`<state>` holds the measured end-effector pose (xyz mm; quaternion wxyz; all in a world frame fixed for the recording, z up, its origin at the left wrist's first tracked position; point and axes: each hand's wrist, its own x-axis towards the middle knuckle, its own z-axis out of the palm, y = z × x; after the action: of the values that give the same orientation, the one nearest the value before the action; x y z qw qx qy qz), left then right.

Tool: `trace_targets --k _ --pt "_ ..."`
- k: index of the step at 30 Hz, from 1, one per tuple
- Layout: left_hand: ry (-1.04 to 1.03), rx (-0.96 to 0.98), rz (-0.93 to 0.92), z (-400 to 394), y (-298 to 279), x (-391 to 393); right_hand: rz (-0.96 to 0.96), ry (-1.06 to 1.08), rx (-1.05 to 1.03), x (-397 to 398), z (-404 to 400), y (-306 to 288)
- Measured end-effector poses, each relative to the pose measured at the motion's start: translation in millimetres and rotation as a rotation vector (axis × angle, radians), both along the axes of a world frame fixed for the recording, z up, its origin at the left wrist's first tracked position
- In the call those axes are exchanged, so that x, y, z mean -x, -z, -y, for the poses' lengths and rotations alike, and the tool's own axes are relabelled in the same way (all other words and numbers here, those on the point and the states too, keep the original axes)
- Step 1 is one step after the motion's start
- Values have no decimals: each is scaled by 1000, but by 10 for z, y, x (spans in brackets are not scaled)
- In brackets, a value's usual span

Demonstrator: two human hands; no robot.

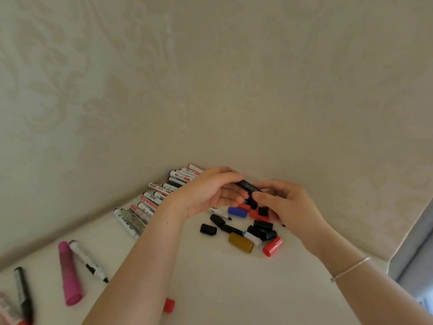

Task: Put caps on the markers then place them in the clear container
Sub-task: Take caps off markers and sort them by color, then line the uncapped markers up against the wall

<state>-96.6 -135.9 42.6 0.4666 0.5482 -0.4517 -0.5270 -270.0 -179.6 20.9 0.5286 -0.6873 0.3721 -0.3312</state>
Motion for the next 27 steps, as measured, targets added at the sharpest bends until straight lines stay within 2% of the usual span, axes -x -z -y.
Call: trace_targets --k 3,8,13,16,19,21,23,27 --pt "-101 60 -8 -119 -49 -87 17 -39 -46 -96 -27 -107" --pt "-333 139 -25 -447 -41 -272 -31 -218 73 -451 -224 -298" --pt "-673 172 -12 -1020 -56 -675 -245 -410 275 -932 -561 -312" --pt "-824 54 220 -1396 -37 -993 -448 -496 389 -1159 -716 -207" --pt "-831 -142 503 -1751 17 -1279 -586 -562 504 -1343 -842 -89" --pt "-813 -262 641 -1905 75 -1427 -612 -594 520 -1478 -931 -6" --pt "-788 -379 731 -1996 138 -1539 -619 -630 527 -1626 -1042 67" --pt "-722 -501 763 -2064 265 -1647 -622 -673 519 -1959 -1268 224"
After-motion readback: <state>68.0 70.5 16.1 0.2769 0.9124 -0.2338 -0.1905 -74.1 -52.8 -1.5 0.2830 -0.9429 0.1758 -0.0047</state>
